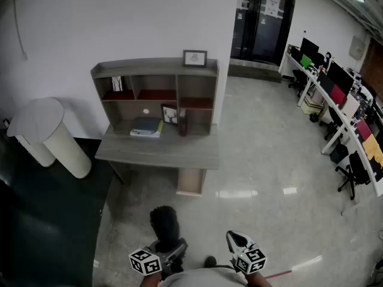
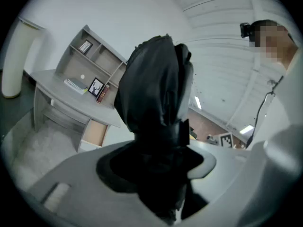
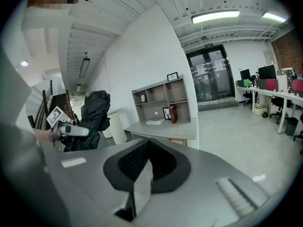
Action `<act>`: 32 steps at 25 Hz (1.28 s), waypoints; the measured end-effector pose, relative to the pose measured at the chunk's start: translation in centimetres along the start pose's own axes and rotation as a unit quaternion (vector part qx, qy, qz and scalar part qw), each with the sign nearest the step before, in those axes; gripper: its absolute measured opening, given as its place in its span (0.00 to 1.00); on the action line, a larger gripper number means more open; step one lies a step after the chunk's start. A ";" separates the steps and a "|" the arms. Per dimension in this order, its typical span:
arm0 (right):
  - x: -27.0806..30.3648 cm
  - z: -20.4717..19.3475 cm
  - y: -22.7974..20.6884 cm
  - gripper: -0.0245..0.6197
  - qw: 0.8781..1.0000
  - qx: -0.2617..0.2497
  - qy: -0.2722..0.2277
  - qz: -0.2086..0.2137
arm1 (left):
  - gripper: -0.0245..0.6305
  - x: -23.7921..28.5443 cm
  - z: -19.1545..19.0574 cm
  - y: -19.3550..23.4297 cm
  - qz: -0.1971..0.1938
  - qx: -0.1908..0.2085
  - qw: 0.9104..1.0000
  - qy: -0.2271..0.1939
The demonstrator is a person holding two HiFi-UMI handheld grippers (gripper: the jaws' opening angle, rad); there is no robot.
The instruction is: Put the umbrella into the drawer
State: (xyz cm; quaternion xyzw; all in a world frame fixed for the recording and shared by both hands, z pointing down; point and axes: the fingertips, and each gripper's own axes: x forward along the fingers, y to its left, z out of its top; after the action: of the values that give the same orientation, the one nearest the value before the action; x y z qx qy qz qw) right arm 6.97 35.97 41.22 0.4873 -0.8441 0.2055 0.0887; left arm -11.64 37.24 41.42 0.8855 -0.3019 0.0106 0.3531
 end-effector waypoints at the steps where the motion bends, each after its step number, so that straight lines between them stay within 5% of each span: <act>1: -0.1 0.0 -0.1 0.05 1.000 0.000 0.000 0.000 | 0.41 0.0 0.0 -0.1 0.001 0.000 1.000 0.000; 32: -1.8 -0.9 -4.3 0.05 0.999 0.024 0.014 0.024 | 0.41 3.4 -1.9 -2.0 0.032 -0.008 0.999 0.005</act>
State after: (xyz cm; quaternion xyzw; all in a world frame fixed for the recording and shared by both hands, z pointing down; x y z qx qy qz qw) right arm 11.58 35.91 42.54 0.4663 -0.8488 0.2348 0.0834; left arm -7.38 37.79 42.40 0.8725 -0.3280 0.0237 0.3614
